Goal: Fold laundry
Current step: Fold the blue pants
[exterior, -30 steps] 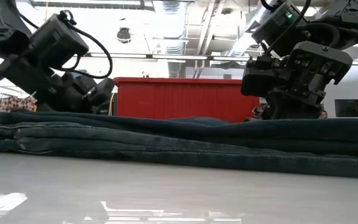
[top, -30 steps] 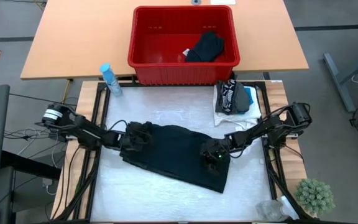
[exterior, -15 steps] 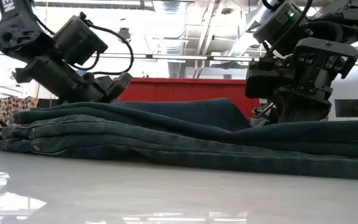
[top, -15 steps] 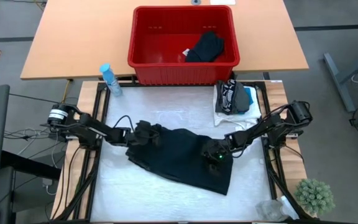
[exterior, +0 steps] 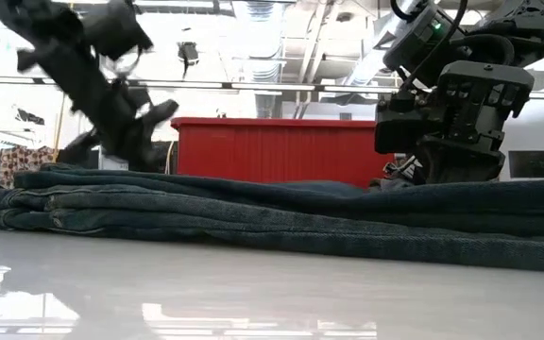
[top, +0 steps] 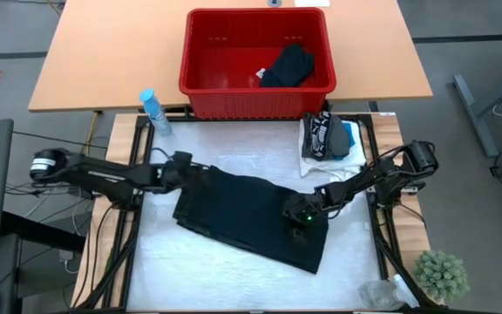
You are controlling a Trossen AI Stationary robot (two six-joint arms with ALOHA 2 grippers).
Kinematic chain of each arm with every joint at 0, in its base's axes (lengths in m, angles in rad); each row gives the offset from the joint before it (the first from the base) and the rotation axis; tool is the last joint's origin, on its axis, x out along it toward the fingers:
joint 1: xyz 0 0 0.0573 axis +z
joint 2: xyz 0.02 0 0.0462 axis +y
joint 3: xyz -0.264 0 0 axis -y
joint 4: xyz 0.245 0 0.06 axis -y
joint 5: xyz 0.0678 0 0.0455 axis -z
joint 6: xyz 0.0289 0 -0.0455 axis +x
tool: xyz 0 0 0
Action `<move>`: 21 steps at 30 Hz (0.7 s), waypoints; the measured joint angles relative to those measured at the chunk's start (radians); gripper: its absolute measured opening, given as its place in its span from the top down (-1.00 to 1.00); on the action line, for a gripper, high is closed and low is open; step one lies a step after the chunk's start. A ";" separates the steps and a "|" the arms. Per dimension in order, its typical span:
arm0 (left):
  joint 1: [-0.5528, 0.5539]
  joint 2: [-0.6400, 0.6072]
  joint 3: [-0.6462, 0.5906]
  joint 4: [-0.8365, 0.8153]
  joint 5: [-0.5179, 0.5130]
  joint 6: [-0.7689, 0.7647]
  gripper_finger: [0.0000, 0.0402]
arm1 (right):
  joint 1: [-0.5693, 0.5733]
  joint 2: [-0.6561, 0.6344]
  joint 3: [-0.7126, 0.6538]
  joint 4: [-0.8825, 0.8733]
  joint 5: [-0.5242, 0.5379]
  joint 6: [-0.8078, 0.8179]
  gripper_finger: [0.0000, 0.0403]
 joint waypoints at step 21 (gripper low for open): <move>-0.083 0.329 -0.111 0.844 0.328 0.231 1.00 | -0.006 0.000 0.000 -0.001 -0.003 -0.011 0.91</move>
